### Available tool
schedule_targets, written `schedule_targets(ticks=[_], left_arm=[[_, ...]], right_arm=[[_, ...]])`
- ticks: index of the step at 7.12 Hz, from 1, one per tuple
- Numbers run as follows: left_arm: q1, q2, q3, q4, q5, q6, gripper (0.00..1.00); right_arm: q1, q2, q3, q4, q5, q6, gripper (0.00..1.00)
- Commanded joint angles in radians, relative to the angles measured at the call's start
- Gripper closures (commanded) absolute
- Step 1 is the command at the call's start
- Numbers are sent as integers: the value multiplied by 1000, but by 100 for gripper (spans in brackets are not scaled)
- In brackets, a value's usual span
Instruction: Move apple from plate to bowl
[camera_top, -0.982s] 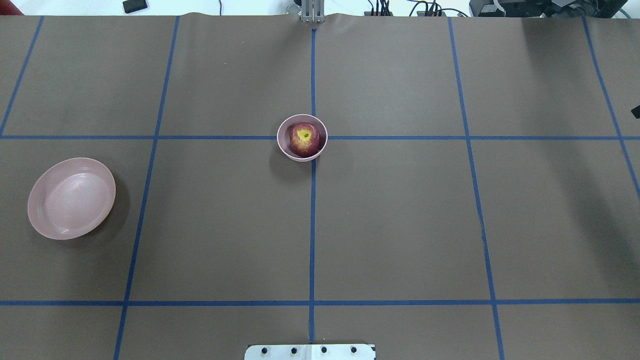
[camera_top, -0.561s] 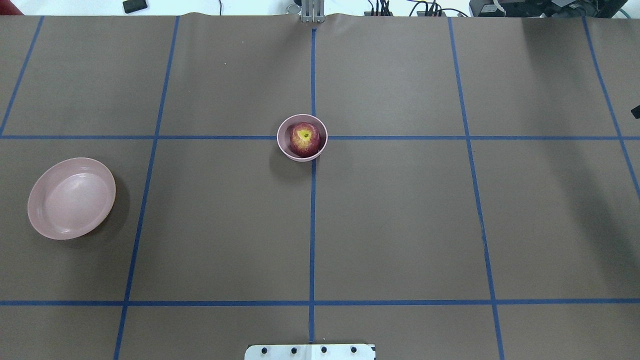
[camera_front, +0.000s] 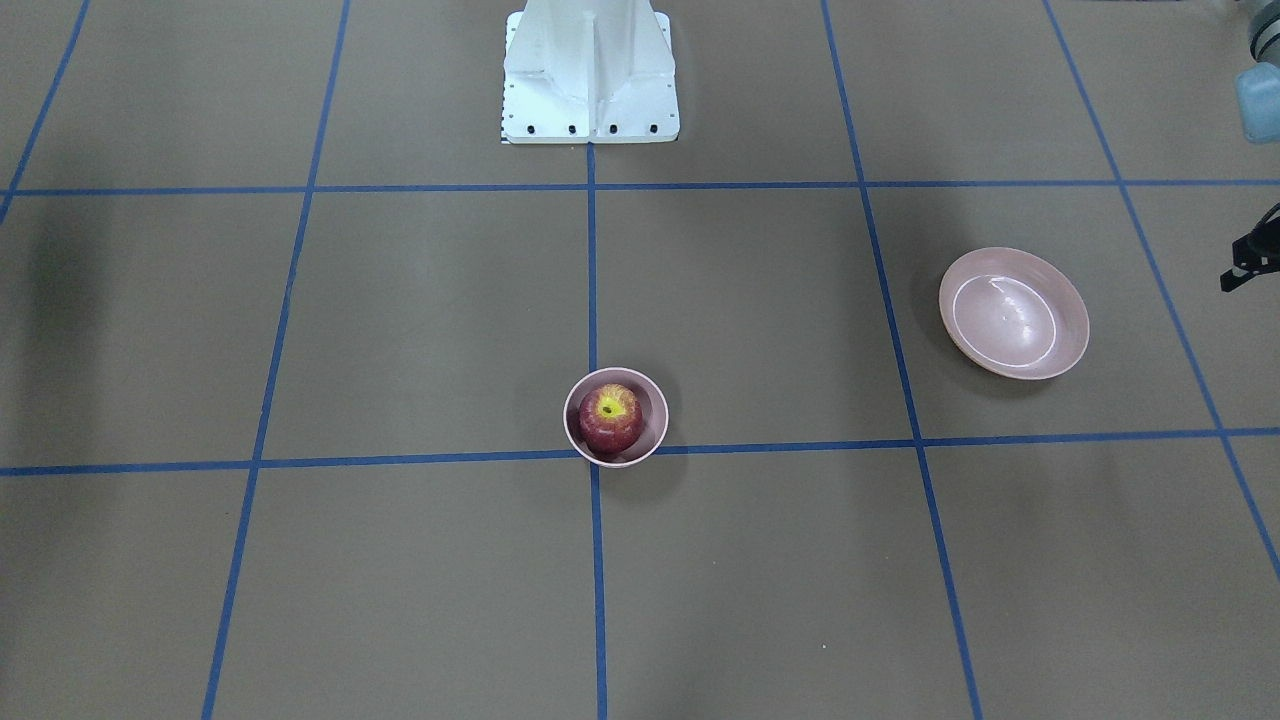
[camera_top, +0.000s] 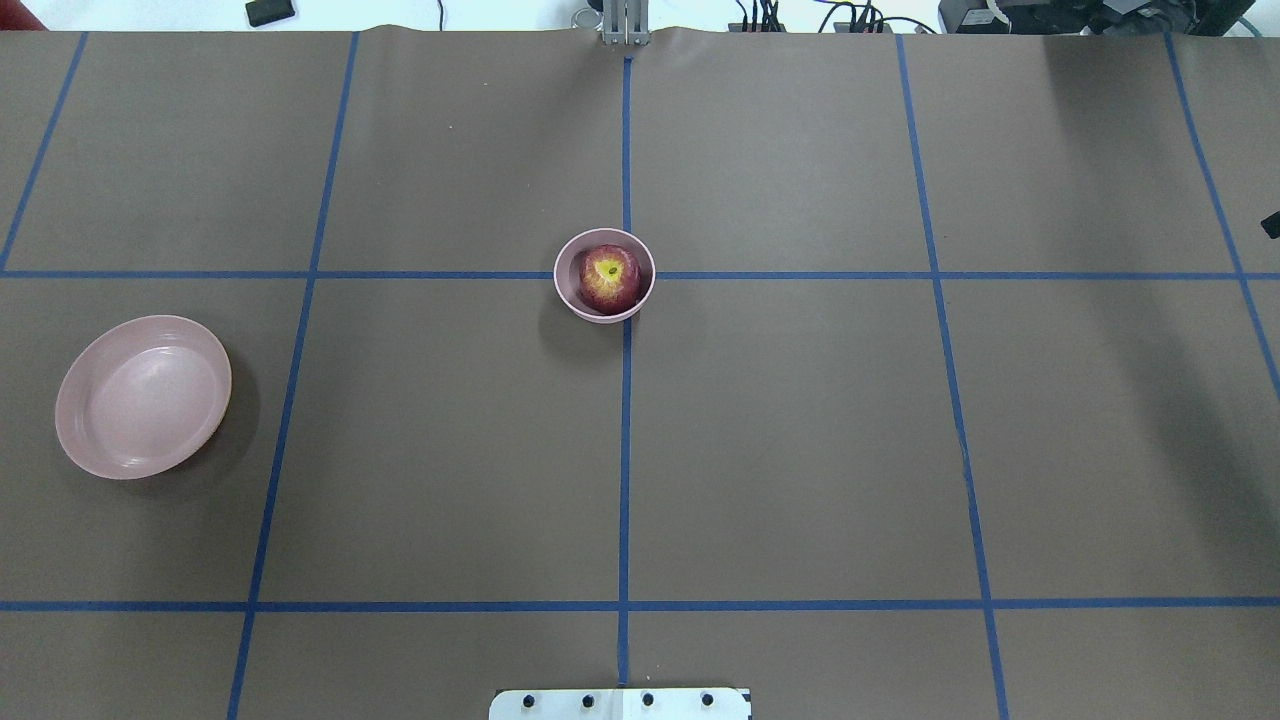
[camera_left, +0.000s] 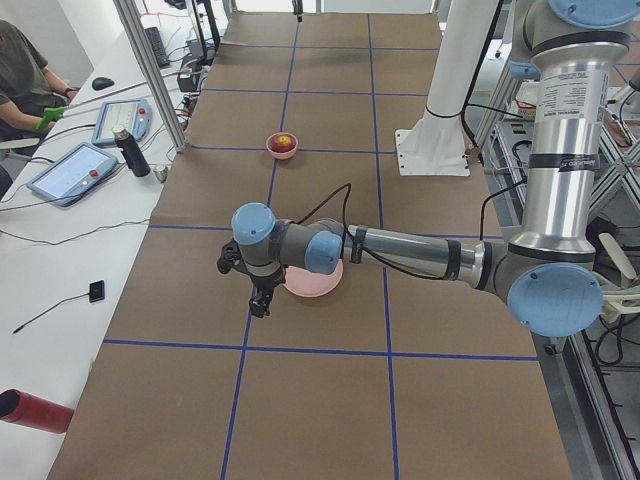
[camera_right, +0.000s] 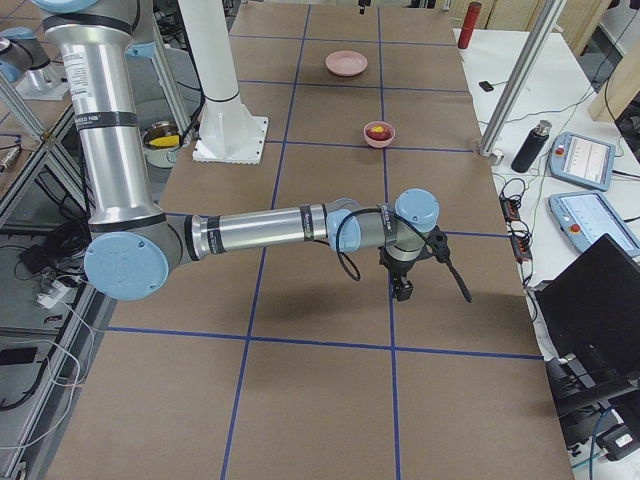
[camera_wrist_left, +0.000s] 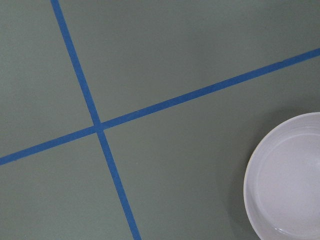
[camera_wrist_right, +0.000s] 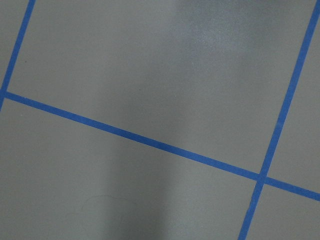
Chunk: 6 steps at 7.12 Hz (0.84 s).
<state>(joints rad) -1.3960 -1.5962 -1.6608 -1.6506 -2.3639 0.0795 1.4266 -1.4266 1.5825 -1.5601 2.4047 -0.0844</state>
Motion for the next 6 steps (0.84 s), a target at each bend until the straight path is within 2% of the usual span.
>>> schedule_targets(ticks=[1,6], left_arm=[[0,-1,-1,0,0,-1,2],[0,-1,-1,0,0,0,2]], right_arm=[[0,0,1,0,1,0,0],[0,0,8,-2,1,0,0]])
